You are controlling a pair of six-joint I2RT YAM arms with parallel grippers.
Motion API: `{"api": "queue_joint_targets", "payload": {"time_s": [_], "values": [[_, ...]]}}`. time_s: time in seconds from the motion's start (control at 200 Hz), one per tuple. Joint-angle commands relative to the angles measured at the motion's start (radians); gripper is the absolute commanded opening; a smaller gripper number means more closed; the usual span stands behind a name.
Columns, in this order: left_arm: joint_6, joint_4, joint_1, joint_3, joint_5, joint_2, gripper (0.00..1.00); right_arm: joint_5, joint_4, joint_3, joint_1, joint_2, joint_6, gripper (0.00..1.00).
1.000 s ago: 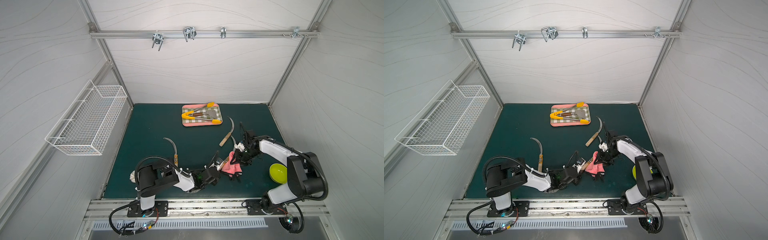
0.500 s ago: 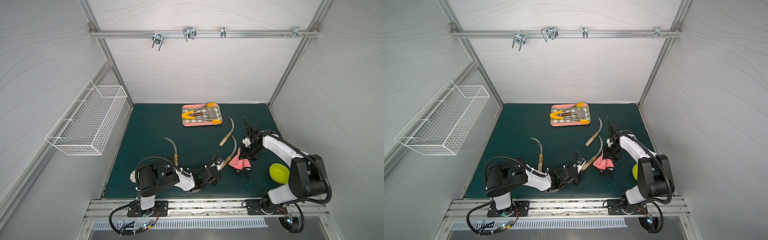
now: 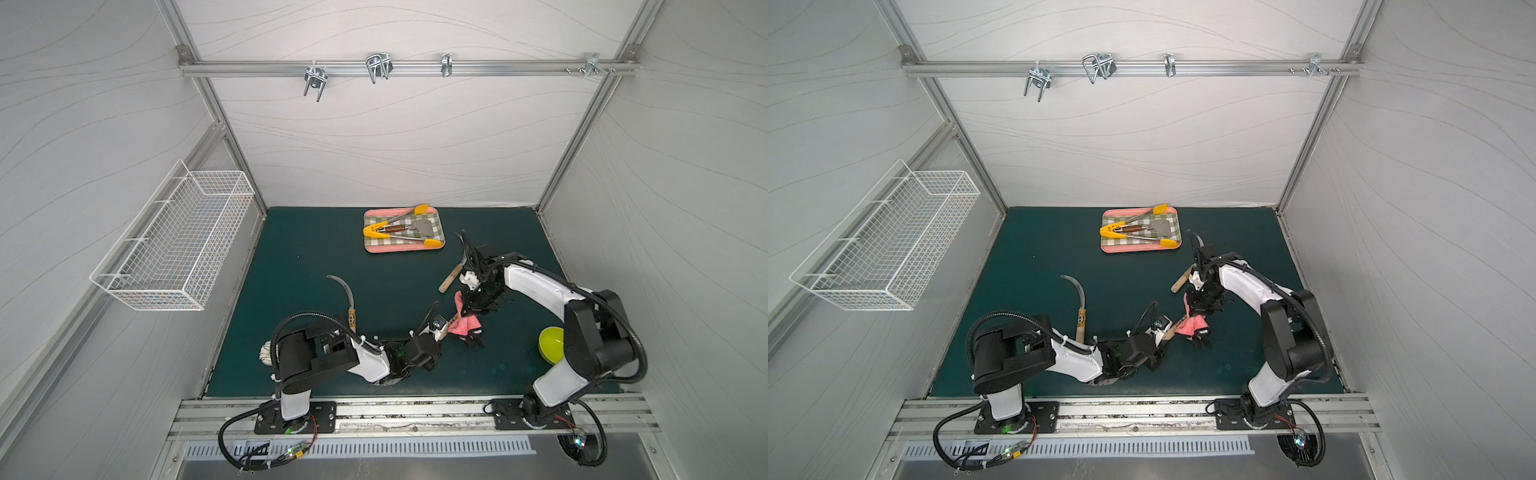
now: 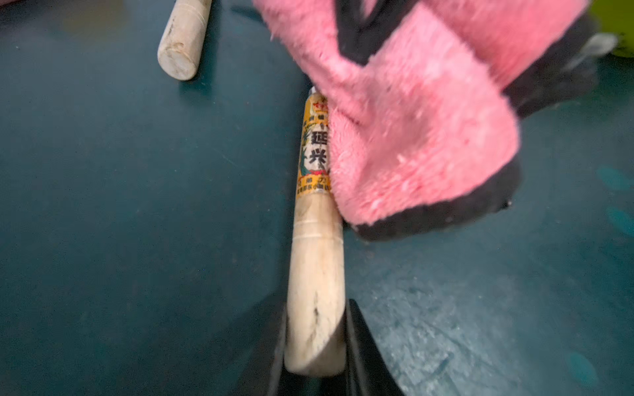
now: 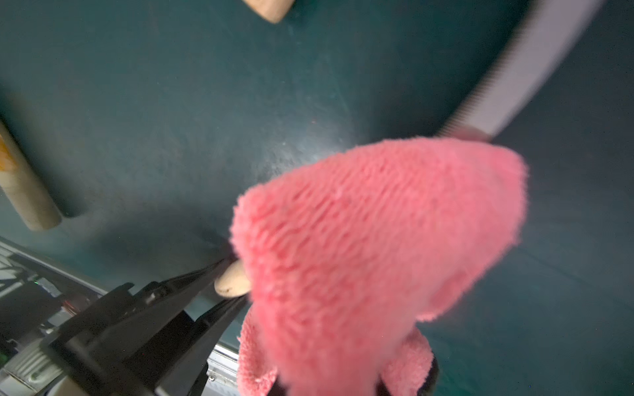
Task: Wipe small sickles with rags
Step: Wipe the small sickle.
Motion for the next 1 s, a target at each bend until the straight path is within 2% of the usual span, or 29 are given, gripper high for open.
{"api": "queue_joint_targets", "payload": {"time_s": [0.0,0.2,0.4,0.485,0.695,0.995], "values": [[-0.002,-0.046,-0.005,0.009,0.043,0.036,0.00,-0.053,0.030,0.018,0.034,0.083,-0.020,0.12],[-0.002,-0.046,-0.005,0.012,0.041,0.042,0.00,-0.104,0.066,0.002,0.132,0.148,0.004,0.11],[-0.003,-0.044,-0.005,0.009,0.039,0.041,0.00,-0.212,0.177,-0.104,0.241,0.111,0.115,0.12],[-0.004,-0.044,-0.004,0.008,0.039,0.041,0.00,-0.231,0.227,-0.142,0.254,0.100,0.153,0.12],[-0.003,-0.033,-0.004,-0.006,0.040,0.030,0.00,-0.160,0.224,-0.128,0.156,0.123,0.150,0.12],[-0.004,-0.028,-0.004,-0.011,0.045,0.030,0.00,-0.073,0.166,0.031,-0.054,0.152,0.120,0.11]]}}
